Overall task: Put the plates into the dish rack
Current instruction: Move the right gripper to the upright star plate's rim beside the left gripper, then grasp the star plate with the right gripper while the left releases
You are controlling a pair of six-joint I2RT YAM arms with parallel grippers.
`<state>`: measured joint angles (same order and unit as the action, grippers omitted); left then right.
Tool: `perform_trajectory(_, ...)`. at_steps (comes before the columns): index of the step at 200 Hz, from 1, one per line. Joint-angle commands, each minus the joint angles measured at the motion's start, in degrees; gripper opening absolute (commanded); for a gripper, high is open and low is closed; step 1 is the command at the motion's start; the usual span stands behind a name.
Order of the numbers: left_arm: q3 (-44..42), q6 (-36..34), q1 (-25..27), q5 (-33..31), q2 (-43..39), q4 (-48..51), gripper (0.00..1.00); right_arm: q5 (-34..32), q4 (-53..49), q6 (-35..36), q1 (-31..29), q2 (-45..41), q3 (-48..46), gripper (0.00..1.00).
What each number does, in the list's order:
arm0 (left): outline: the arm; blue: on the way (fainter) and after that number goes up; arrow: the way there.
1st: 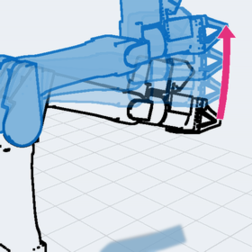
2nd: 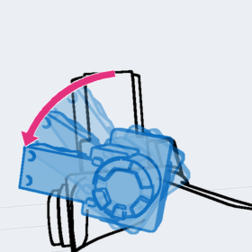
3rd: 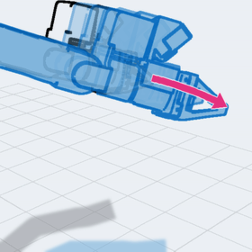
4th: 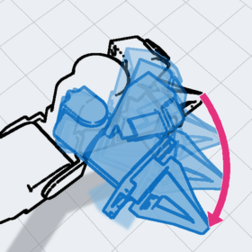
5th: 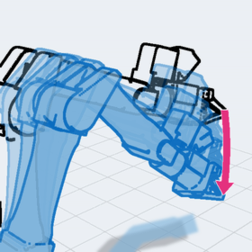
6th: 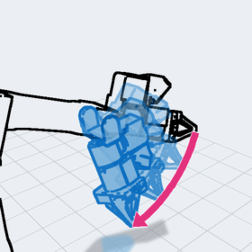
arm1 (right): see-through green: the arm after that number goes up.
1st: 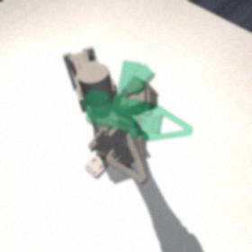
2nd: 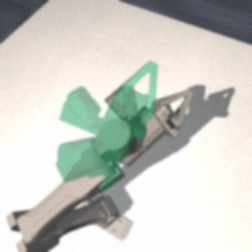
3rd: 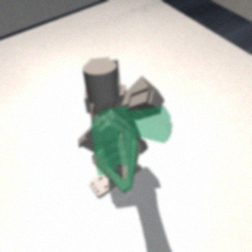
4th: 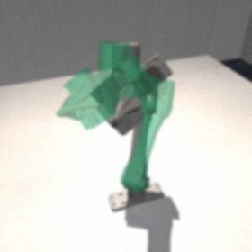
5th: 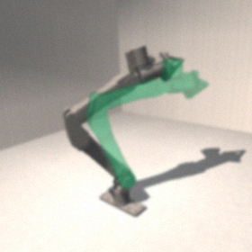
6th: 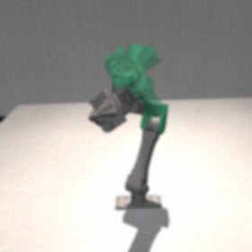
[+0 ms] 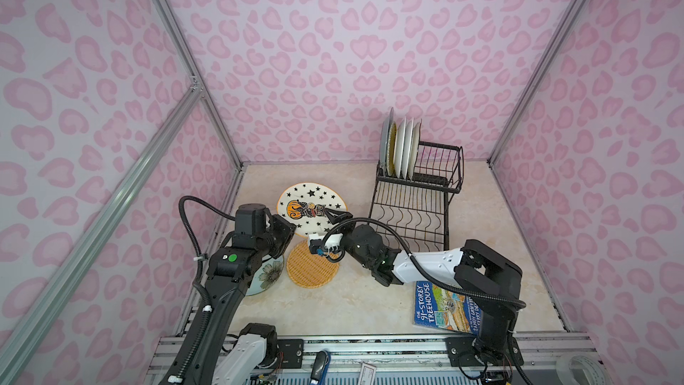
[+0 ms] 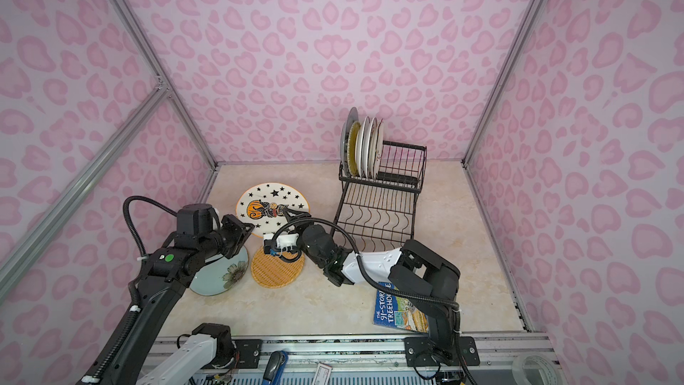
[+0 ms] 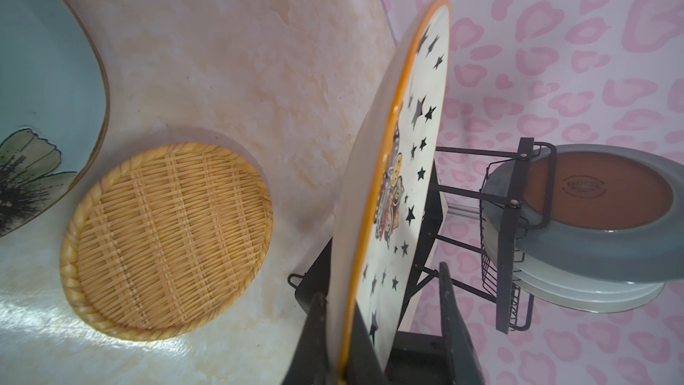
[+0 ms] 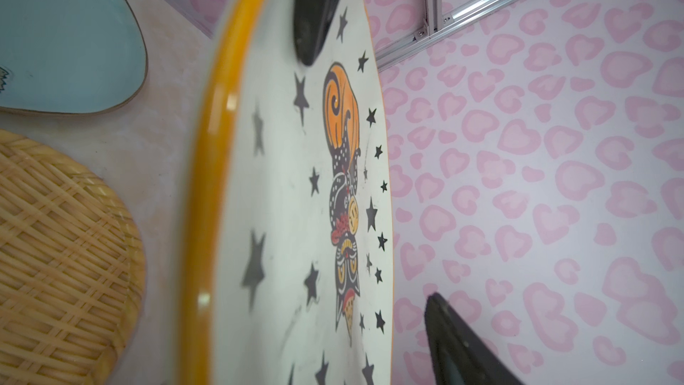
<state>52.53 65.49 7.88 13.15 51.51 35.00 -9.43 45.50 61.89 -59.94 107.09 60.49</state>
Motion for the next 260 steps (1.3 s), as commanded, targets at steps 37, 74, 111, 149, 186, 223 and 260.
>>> perform_trajectory(37,0.48,2.64,1.13,-0.70,-1.23,-5.82,0.04,0.39,-0.12,-0.06,-0.26,0.03,0.20,0.38)
perform_trajectory(74,-1.02,4.24,1.26,-0.93,-1.94,-6.06,0.03,1.86,-3.34,-0.44,-0.19,-0.30,1.89,0.19)
perform_trajectory(111,-0.69,3.87,1.21,-0.51,-1.83,-5.89,0.03,1.74,-5.49,0.27,-0.26,-0.80,2.61,0.00)
perform_trajectory(149,0.00,1.18,1.24,0.43,-2.00,-6.03,0.53,0.61,-7.81,-0.82,-0.28,-2.34,2.66,0.00)
perform_trajectory(186,4.67,-6.02,1.09,0.86,-4.70,-6.67,0.98,-1.29,-10.10,-5.33,-0.09,-4.48,2.96,0.00)
perform_trajectory(223,9.83,-15.31,1.09,4.21,-7.32,-7.73,0.98,-3.02,-14.86,-12.73,0.08,-7.18,4.78,0.00)
perform_trajectory(260,10.00,-27.65,1.13,7.47,-12.50,-9.05,0.98,-4.67,-24.81,-24.14,-0.09,-12.83,8.70,0.00)
